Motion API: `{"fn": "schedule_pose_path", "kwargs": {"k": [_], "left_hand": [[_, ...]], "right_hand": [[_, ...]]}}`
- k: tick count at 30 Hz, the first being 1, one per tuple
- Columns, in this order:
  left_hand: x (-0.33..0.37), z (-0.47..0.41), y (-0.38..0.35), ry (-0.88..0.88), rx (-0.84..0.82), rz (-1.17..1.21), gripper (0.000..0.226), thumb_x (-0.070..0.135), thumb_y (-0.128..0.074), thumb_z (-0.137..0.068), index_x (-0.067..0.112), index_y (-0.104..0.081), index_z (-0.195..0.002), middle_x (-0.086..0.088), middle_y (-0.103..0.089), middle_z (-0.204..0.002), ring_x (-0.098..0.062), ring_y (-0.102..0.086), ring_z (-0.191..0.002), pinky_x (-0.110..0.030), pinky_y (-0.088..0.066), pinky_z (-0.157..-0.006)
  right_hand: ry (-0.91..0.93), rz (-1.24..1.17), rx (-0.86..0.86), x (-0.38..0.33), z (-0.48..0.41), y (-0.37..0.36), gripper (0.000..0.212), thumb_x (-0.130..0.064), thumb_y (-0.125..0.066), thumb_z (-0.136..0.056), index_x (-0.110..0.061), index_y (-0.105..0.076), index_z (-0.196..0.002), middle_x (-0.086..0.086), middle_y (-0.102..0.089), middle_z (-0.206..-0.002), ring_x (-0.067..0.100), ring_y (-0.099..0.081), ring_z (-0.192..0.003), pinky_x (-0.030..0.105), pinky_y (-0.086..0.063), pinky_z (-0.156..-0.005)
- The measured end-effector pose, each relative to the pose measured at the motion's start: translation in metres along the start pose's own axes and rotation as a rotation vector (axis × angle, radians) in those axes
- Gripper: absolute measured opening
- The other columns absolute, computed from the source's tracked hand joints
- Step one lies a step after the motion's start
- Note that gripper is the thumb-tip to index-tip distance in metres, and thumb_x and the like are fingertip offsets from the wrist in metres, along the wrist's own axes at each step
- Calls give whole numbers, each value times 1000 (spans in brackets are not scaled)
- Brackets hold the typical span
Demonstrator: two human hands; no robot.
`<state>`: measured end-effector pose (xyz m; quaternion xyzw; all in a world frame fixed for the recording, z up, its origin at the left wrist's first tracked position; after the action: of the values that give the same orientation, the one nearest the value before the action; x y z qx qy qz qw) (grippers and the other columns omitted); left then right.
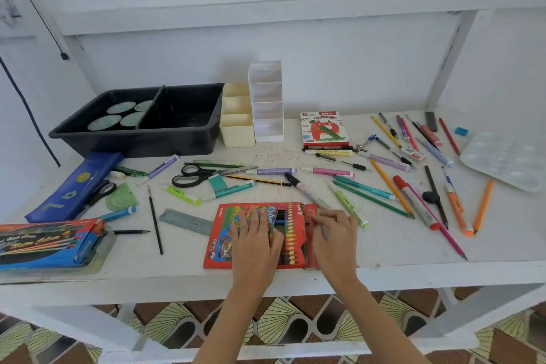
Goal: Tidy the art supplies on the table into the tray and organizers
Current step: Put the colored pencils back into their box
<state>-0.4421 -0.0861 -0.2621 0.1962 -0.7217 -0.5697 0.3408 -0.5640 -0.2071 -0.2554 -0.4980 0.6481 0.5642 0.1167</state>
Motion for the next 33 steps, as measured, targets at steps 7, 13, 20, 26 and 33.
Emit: {"fn": "schedule_pose_path", "kwargs": {"k": [7, 13, 20, 26, 33], "left_hand": [[-3, 0, -3, 18, -11, 18, 72, 48, -4, -86, 16, -18, -149, -4, -14, -157, -23, -4, -146, -36, 0, -117], [-2, 0, -3, -2, 27, 45, 89, 56, 7, -76, 15, -24, -148, -5, -20, -156, -24, -9, -145, -37, -2, -116], [-6, -1, -3, 9, 14, 28, 92, 60, 10, -72, 18, -17, -149, -2, -14, -157, -21, -4, -146, -34, 3, -115], [-5, 1, -1, 19, 12, 62, 84, 61, 4, -81, 20, -20, -149, 0, -17, -156, -19, -5, -146, -32, 4, -115], [27, -23, 21, 7, 94, 184, 42, 34, -43, -96, 16, -46, -133, -5, -50, -136, -21, -39, -129, -40, -25, -112]], "right_hand": [[220, 380, -100, -17, 24, -7, 39, -32, -36, -81, -22, -67, -103, 0, -51, -134, 22, -42, -111, 41, -41, -79], [280, 380, -214, -9, 12, -15, 37, -36, -35, -82, -31, -69, -98, -7, -51, -133, 17, -34, -114, 36, -24, -82], [288, 257, -236, -13, 4, -11, 59, -43, -16, -83, -28, -60, -120, -9, -48, -132, 15, -32, -112, 31, -25, -85], [259, 366, -263, -27, -1, -21, 89, -58, 17, -87, -18, -52, -126, 1, -45, -135, 22, -40, -115, 36, -33, -89], [149, 32, -198, -21, -15, 15, 57, -46, -16, -95, -19, -57, -123, -2, -51, -116, 13, -37, -108, 28, -31, -96]]}}
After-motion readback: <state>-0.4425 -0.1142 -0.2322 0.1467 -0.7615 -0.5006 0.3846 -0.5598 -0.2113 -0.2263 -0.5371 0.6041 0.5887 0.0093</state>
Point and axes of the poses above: each hand's wrist, its own z-axis away from the middle knuckle, its own y-axis out of the back of the hand, x = y × z, the point moved 9 cm from there along -z, towards the middle knuckle
